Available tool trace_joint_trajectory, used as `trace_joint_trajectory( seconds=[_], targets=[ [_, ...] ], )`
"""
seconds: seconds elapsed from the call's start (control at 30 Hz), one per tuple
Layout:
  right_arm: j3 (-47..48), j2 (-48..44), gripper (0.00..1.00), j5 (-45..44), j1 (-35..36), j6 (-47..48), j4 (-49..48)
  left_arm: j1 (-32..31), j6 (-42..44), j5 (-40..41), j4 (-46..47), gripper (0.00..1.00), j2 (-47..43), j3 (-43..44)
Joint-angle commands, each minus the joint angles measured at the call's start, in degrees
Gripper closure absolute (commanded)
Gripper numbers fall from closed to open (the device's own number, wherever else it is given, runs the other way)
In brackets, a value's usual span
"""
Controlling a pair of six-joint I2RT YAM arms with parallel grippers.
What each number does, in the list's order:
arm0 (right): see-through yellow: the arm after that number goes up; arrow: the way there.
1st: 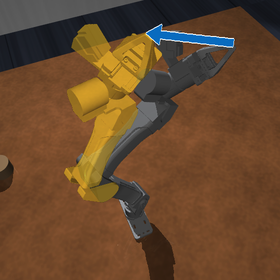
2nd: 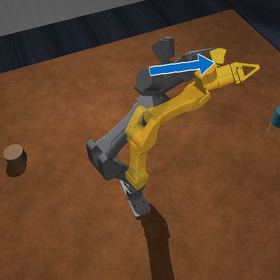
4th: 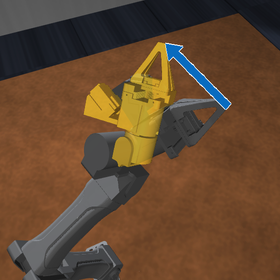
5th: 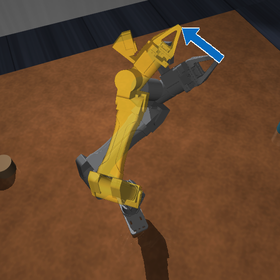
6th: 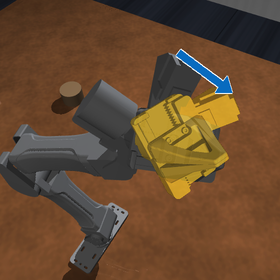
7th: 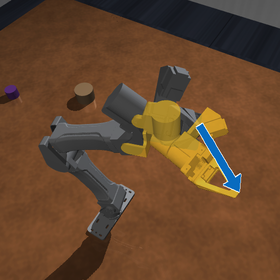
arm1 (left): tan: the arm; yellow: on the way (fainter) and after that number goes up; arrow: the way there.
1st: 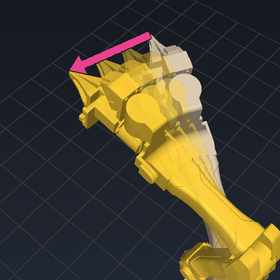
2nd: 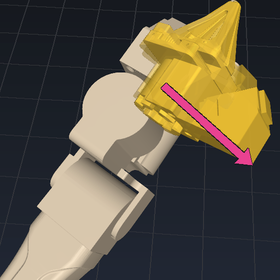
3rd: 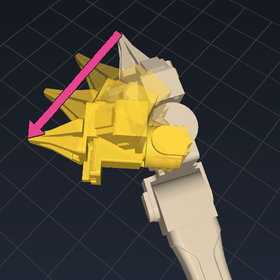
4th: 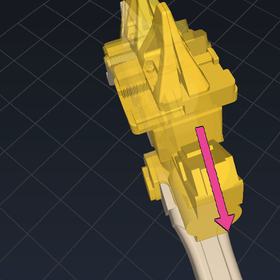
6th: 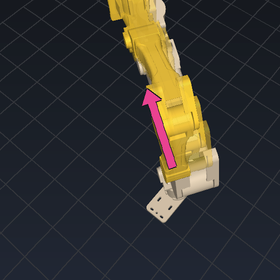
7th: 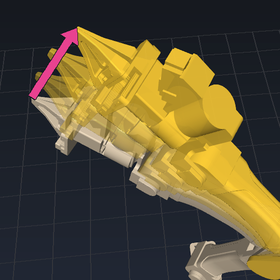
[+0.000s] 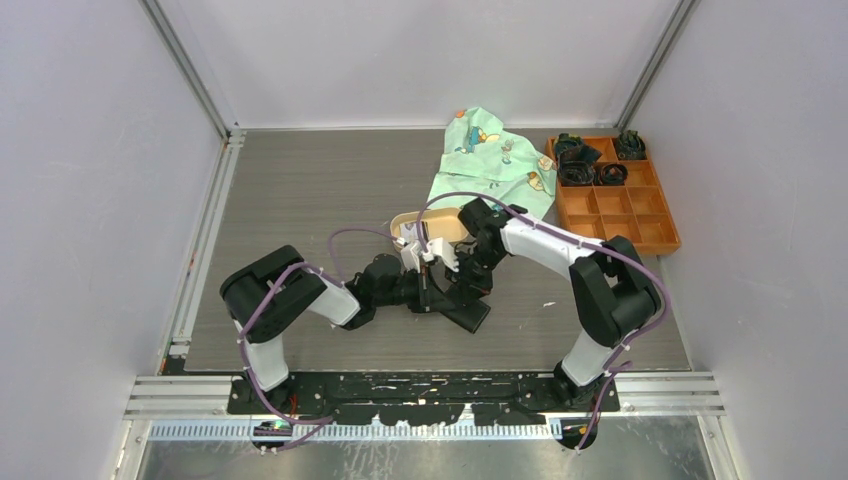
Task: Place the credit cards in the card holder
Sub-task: Close the card holder at the center of the board.
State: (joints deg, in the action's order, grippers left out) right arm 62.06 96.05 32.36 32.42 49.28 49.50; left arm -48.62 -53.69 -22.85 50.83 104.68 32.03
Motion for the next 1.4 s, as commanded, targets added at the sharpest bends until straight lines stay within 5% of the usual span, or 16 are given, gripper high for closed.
trace_joint_trajectory(
  seconds=[0.0,1.37],
  targets=[
    [0.52,0.36,0.99,1.57,1.31,0.91,1.99,0.19,-0.01,-0.62,3.93,0.97,0.26,-0.29],
    [-0.71,2.45,0.99,-5.09,7.11,0.14,0.90,0.68,-0.97,-0.39,6.36,0.98,2.62,-1.35]
  ],
)
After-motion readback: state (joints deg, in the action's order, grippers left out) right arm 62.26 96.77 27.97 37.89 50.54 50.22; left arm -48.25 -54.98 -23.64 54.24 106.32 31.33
